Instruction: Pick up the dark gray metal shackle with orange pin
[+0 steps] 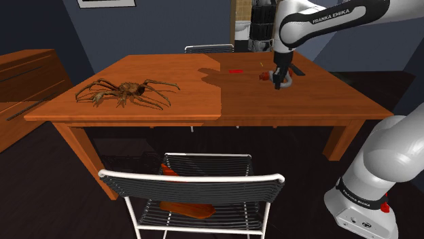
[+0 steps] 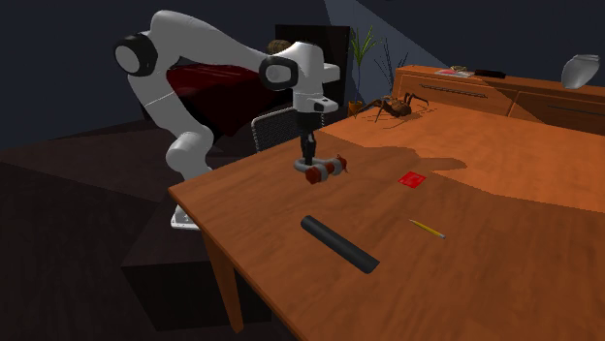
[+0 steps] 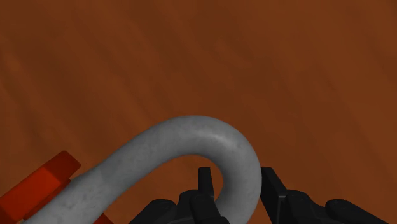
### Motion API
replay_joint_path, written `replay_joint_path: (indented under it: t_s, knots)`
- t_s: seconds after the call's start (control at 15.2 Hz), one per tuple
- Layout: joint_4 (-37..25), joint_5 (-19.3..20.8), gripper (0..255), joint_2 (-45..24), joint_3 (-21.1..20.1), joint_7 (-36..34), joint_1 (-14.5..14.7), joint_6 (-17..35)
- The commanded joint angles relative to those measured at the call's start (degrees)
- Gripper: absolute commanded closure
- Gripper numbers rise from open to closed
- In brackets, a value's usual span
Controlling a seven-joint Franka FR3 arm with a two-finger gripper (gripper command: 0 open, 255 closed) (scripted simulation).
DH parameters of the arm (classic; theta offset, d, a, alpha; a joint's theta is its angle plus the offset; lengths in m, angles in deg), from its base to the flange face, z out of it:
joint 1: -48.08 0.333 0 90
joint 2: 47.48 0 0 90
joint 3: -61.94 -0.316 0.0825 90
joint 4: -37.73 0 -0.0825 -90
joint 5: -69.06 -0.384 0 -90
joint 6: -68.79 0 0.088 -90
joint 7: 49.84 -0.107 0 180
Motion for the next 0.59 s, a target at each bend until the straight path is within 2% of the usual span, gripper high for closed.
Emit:
replay_joint_path:
  t_s: [0.0,0.53]
  knots:
    - [-1.3,-0.1,255,0.2,-0.1,0.1,0.1,-1.5]
    - [-7.2,-0.6,255,0.5,-0.6,1.0,0.2,-7.7]
